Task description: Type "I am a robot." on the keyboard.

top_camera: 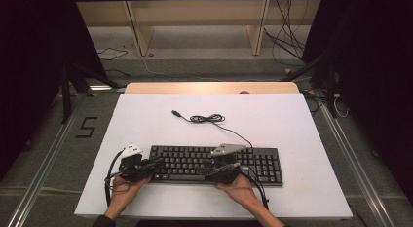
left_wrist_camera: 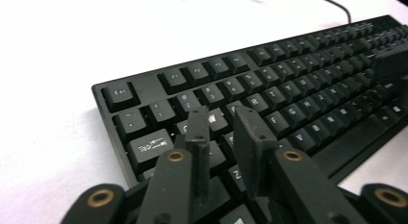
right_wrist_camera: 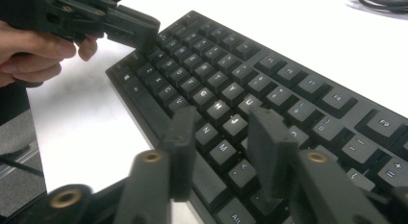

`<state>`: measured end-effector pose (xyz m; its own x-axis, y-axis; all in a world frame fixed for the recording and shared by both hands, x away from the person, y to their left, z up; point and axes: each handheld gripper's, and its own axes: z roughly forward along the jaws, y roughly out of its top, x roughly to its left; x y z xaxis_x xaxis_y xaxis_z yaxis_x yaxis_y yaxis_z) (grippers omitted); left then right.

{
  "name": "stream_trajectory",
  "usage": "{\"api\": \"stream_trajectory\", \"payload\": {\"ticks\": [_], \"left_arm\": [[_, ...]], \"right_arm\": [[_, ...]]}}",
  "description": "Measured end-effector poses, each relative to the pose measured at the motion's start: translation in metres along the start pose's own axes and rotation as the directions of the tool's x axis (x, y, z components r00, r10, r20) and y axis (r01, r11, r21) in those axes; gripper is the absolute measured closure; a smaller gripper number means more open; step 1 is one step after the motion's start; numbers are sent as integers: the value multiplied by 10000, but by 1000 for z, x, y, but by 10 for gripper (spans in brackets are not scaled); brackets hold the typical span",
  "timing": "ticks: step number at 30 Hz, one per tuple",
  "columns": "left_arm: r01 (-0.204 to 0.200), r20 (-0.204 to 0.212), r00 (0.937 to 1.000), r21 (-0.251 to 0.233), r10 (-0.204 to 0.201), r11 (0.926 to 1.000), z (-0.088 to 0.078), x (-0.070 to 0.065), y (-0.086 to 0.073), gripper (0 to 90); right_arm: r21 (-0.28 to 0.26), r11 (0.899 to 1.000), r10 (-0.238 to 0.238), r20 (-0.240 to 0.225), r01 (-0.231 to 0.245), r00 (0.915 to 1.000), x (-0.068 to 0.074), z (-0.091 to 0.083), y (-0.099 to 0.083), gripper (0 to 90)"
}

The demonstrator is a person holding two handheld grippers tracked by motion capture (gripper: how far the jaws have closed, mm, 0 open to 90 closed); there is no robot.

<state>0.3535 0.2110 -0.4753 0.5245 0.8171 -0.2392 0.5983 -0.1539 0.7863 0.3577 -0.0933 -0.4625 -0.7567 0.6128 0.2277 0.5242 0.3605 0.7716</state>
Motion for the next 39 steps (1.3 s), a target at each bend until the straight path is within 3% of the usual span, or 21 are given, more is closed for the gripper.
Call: {"api": "stream_trajectory", "payload": {"ticks": [16, 24, 39], "left_arm": [[1, 486, 9988, -253, 11, 9997, -8, -7, -1, 551], [-122, 685, 9975, -388, 148, 9992, -11, -10, -2, 446], [-299, 985, 9945, -551, 352, 9980, -15, -16, -4, 379]], "right_arm": [[305, 9995, -39, 121, 35, 9999, 0, 8, -1, 876], [488, 9988, -31, 214, 21, 9998, -1, 13, -1, 900], [663, 9978, -91, 231, 76, 9997, 1, 19, -2, 900]]}}
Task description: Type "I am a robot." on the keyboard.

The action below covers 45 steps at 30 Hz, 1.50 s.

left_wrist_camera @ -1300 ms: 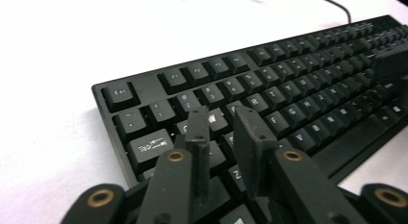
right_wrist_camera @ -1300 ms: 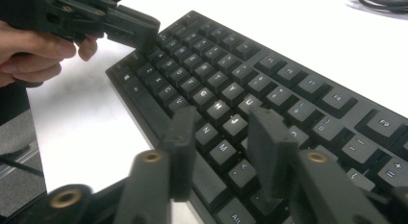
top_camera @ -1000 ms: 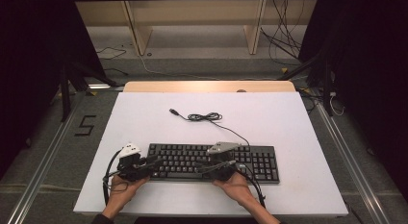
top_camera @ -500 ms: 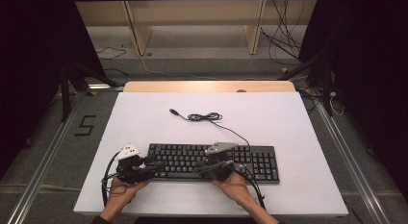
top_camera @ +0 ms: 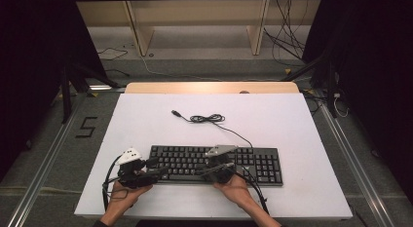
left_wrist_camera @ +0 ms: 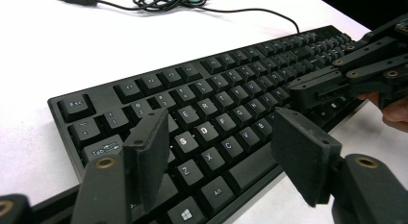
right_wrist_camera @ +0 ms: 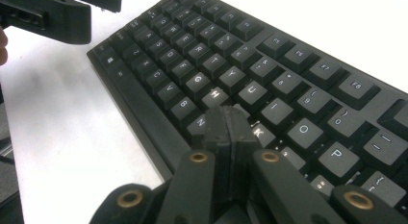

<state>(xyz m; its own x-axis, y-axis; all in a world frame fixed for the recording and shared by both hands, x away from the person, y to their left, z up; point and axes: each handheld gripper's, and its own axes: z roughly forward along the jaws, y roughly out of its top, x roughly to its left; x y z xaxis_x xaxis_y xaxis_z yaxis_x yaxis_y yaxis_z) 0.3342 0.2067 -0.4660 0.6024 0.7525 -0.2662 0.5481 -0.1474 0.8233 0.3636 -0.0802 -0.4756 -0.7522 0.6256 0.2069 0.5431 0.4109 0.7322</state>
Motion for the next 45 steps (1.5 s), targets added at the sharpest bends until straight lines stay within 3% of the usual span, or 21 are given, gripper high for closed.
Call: {"api": "stream_trajectory", "payload": {"ticks": [22, 29, 36, 38, 45], "left_arm": [[-18, 90, 10000, -198, 20, 9998, -3, -5, -1, 339], [6, 52, 10000, -354, -4, 9994, -5, -4, -1, 333], [86, -21, 10000, -484, -87, 9988, -6, -3, -2, 319], [63, -31, 10000, -515, -65, 9987, -6, -3, -2, 314], [91, -77, 9999, -614, -96, 9981, -7, -3, -2, 303]], "right_arm": [[262, 9995, -170, 142, 166, 9998, 3, 8, -3, 900], [224, 9997, -16, 68, 14, 10000, 2, 7, -3, 895], [-291, 9994, 164, -438, -177, 9989, 2, -4, 0, 753], [-404, 9989, 199, -628, -225, 9978, 3, -7, 0, 655], [-423, 9989, 138, -947, -179, 9954, 8, -12, 2, 499]]}}
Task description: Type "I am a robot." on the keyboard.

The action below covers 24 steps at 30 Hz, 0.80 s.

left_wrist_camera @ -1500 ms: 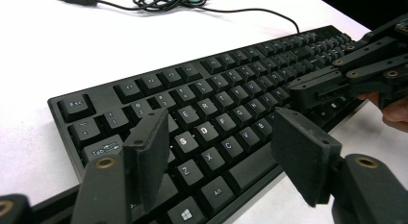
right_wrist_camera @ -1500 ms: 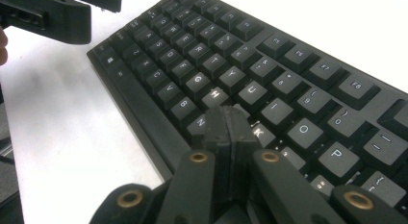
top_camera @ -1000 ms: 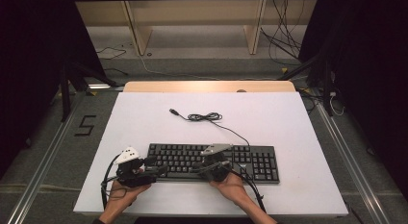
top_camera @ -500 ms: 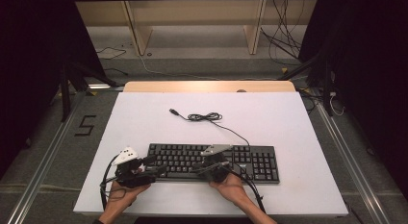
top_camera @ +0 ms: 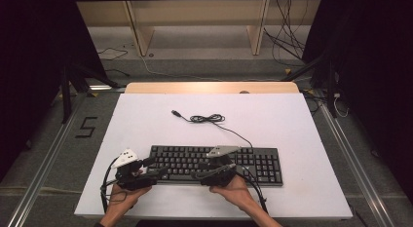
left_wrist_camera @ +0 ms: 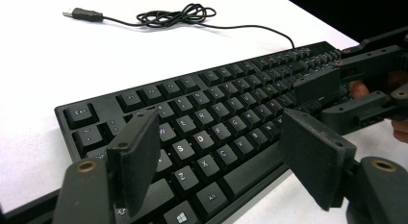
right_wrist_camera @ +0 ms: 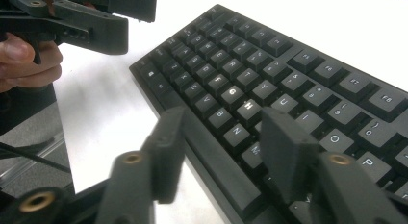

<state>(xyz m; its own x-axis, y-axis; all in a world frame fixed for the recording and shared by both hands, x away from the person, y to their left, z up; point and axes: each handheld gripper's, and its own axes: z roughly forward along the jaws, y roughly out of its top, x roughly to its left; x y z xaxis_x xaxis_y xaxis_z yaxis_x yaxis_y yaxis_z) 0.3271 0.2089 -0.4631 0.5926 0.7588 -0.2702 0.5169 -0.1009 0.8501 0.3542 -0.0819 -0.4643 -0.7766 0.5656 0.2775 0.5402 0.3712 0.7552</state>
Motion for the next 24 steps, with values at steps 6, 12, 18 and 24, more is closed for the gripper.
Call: {"api": "stream_trajectory", "payload": {"ticks": [6, 12, 18, 24], "left_arm": [[13, -24, 10000, -22, -13, 10000, -1, 0, 0, 300], [15, -38, 10000, -44, -15, 10000, -3, 0, -1, 296], [0, -69, 10000, -66, 0, 10000, -4, -1, -1, 292], [-17, -71, 10000, -56, 17, 10000, -5, -1, -1, 291]], "right_arm": [[-46, 10000, -84, -174, 83, 9998, 3, 1, 0, 432], [-34, 9999, -145, -187, 145, 9997, 4, 2, 0, 468], [126, 9996, -246, -15, 247, 9997, 5, 3, -2, 678], [241, 9993, -281, 51, 280, 9996, 5, 4, -3, 787]]}}
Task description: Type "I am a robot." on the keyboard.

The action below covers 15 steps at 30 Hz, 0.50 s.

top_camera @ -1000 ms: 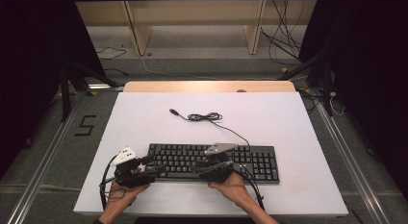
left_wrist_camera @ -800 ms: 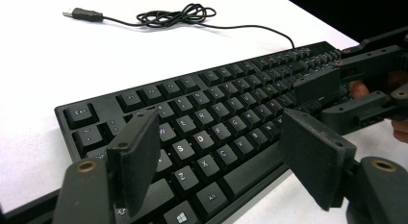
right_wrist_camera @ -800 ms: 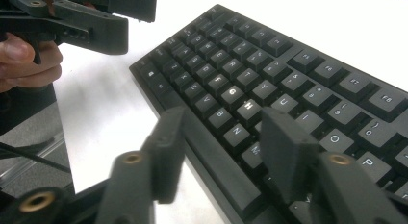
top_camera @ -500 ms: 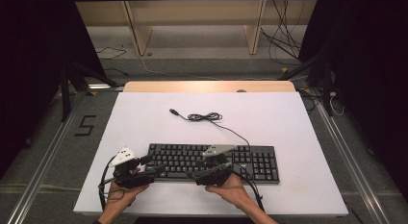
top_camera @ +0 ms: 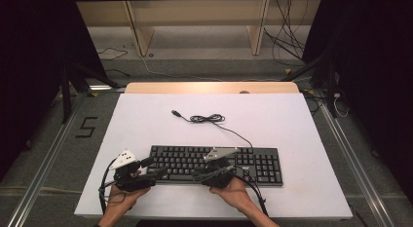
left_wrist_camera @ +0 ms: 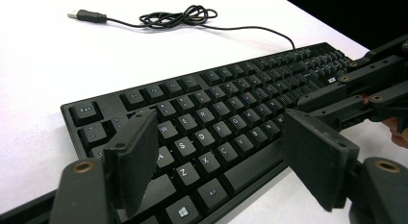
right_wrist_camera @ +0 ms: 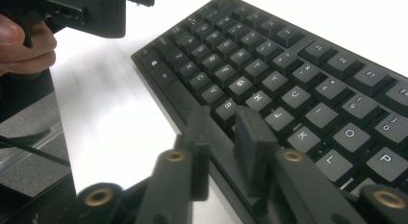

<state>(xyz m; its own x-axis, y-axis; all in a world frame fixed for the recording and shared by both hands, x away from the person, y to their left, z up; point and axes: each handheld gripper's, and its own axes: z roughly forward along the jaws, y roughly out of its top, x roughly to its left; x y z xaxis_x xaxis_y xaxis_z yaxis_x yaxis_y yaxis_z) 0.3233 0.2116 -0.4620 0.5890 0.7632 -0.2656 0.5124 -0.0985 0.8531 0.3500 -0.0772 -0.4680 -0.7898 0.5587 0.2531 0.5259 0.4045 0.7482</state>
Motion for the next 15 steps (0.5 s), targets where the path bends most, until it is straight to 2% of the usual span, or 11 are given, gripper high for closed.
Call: {"api": "stream_trajectory", "payload": {"ticks": [1, 7, 15], "left_arm": [[7, -2, 10000, -5, -7, 10000, 0, 0, 0, 290], [9, -26, 10000, -9, -9, 10000, 0, 0, 0, 290], [-25, -17, 10000, 17, 25, 10000, 0, 0, 0, 290]], "right_arm": [[37, 10000, -31, 26, 31, 10000, 0, 1, -1, 826], [219, 9997, -79, 18, 78, 10000, 2, 3, -3, 888], [436, 9990, -121, 124, 116, 9998, 1, 8, -4, 900]]}}
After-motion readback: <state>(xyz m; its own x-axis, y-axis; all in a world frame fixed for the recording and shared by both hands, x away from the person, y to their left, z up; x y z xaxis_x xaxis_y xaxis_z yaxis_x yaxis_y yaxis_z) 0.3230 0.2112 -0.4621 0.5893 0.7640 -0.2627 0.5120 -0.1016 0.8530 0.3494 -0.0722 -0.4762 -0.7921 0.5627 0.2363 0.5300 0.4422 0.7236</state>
